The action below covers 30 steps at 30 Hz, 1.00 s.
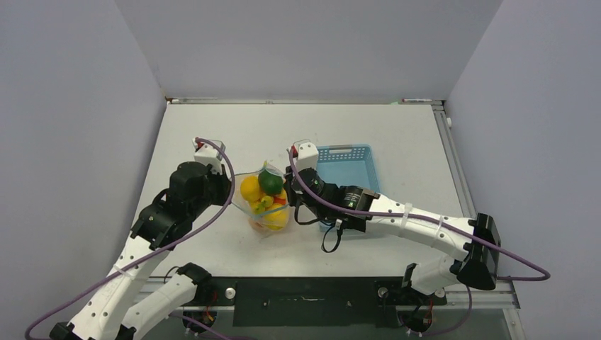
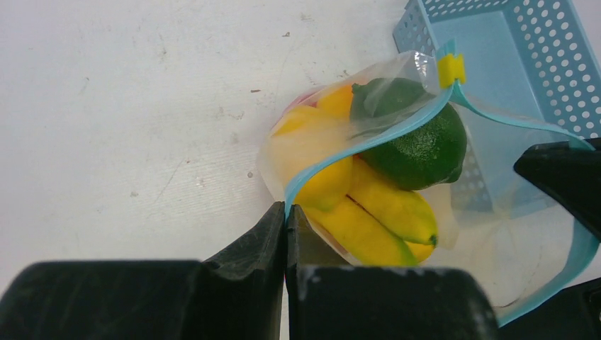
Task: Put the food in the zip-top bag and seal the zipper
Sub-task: Adjust the zipper food storage bag at the center of the board.
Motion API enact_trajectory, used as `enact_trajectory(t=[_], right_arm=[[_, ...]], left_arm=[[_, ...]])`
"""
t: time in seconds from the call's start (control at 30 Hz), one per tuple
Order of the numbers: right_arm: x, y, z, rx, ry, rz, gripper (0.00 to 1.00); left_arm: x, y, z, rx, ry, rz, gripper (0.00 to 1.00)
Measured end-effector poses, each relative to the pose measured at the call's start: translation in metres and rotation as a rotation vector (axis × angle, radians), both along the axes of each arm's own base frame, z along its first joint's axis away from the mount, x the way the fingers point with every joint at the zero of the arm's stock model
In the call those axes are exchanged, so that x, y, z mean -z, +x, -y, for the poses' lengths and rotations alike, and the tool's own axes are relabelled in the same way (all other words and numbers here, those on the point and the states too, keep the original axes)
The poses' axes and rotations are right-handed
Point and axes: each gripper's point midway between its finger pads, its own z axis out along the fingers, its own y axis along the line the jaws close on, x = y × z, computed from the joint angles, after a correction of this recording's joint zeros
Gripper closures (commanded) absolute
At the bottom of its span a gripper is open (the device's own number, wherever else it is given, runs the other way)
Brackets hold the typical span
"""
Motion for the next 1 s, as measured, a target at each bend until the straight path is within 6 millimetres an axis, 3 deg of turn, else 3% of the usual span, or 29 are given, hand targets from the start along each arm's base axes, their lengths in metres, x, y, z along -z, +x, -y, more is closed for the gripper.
enact_trajectory(t=[0.33,0.43,0.57,0.7,0.83,1.0], right_arm=[[-0.016,0.018,0.037,0.061,-0.007,0.028,0.95],[0.005,0.018,0.041,0.063,-0.019,-0.002,0.95],[0.042,0.018,0.049,0.070,-0.065,-0.058,0.95],[0.054,0.018,0.049,0.065,-0.084,-0.083,0.95],[0.045,0.019,0.046,0.056,-0.073,-0.076,0.95],[0.002,0.020,0.030,0.028,-0.011,-0.023,0.95]], left_arm=[[0.005,-0.006,-0.001,0.000,0.005,-0.046,1.00],[0.014,-0.005,0.005,0.007,-0.007,-0.083,1.00],[0.042,-0.003,0.013,0.013,-0.002,-0.173,1.00],[0.056,-0.004,0.020,0.026,-0.008,-0.233,1.00],[0.045,-0.005,0.026,0.050,-0.040,-0.223,1.00],[-0.002,0.002,0.033,0.072,-0.094,-0.136,1.00]])
